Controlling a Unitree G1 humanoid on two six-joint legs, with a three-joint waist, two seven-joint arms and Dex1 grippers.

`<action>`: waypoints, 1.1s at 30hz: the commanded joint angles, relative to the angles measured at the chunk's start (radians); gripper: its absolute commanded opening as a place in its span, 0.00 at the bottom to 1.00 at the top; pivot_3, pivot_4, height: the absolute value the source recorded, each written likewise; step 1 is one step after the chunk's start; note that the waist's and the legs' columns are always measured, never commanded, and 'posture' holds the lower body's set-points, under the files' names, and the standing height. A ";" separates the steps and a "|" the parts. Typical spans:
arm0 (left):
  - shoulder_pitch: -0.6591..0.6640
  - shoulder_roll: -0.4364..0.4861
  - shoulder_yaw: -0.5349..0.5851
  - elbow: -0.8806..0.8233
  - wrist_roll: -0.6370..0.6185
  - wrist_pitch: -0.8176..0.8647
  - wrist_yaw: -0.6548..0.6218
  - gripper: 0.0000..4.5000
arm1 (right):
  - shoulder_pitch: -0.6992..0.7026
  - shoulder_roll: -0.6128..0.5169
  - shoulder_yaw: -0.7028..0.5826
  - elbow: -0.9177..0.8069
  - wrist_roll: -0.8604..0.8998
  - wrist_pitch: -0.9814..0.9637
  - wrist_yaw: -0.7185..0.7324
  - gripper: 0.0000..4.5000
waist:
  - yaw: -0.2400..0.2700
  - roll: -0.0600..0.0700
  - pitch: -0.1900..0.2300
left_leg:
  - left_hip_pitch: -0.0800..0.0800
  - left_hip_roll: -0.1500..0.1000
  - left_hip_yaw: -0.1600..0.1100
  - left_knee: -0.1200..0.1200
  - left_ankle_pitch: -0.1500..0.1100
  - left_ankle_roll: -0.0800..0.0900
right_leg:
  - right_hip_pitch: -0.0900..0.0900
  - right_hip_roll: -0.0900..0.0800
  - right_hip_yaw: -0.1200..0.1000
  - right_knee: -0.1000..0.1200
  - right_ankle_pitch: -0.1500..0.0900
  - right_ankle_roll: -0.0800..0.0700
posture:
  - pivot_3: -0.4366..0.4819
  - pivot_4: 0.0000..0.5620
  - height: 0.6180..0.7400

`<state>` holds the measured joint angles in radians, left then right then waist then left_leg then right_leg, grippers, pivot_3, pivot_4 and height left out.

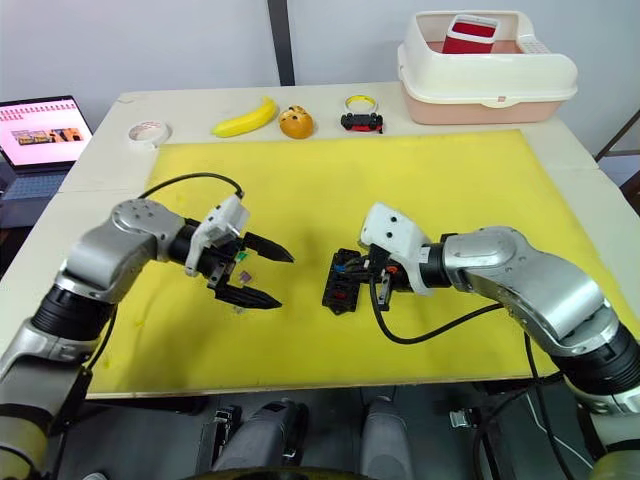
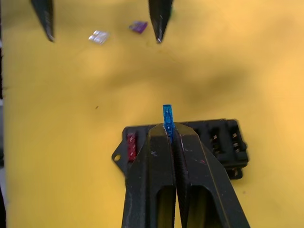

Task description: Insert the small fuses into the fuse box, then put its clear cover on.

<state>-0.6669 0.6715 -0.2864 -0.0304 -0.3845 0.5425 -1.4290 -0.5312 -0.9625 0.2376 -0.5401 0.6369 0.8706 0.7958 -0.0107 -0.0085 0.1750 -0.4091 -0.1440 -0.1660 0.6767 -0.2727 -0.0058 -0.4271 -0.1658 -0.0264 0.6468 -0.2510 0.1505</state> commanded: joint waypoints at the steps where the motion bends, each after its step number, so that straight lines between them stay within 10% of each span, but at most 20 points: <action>1: 0.008 -0.025 -0.020 -0.002 0.060 -0.079 0.046 0.99 | 0.003 0.015 -0.003 -0.004 -0.045 -0.031 0.020 0.00 | 0.003 0.000 0.000 | 0.000 0.000 0.000 0.000 0.000 0.000 | 0.000 0.000 0.000 0.000 0.000 0.000 | 0.48 0.27 1.00; 33: 0.024 -0.104 -0.078 0.049 0.170 -0.211 0.092 0.99 | 0.071 0.092 0.006 -0.017 -0.172 -0.032 0.060 0.00 | 0.003 0.000 0.000 | 0.000 0.000 0.000 0.000 0.000 0.000 | 0.001 0.000 0.000 -0.001 0.000 0.000 | 0.48 0.27 1.00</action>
<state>-0.6406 0.5667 -0.3719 0.0320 -0.2140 0.3436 -1.3345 -0.4560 -0.8789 0.2525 -0.5358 0.4732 0.8556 0.8510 -0.0080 -0.0085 0.1750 -0.4091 -0.1442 -0.1663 0.6768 -0.2727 -0.0058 -0.4265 -0.1658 -0.0265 0.6462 -0.2509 0.1505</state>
